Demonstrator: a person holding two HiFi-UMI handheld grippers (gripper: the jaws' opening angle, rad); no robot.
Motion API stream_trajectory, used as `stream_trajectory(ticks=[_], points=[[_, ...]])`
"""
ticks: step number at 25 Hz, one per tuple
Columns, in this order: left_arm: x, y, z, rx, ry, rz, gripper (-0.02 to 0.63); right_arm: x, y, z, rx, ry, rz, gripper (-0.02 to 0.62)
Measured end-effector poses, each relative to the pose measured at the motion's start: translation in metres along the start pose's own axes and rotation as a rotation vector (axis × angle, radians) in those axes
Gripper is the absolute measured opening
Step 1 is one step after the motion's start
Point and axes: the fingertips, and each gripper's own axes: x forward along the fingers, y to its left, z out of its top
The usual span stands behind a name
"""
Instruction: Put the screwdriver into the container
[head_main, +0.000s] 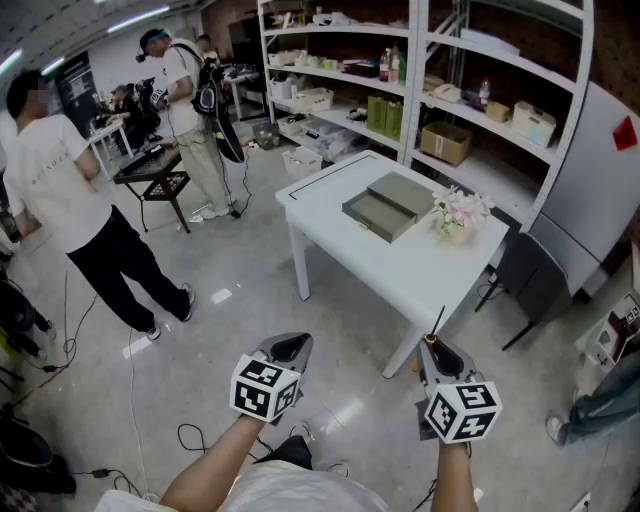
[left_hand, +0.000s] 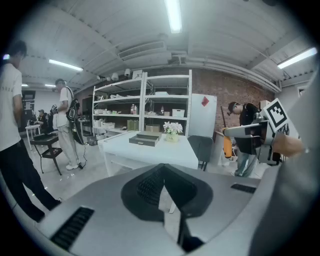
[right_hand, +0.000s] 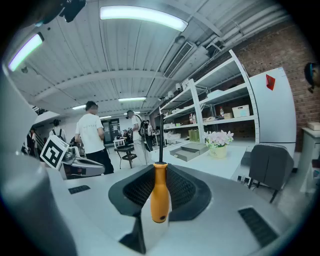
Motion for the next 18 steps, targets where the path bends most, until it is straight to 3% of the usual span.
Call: stream_trajectory(ticks=[8, 18], points=[[0.013, 0.011, 0.003, 0.006, -0.003, -0.012, 0.005, 0.015, 0.000, -0.006, 0.005, 0.013, -0.006, 0.080], [0.070, 0.048, 0.016, 0.000, 0.013, -0.057, 0.005, 0.069, -0.018, 0.001, 0.024, 0.027, -0.035, 0.078]])
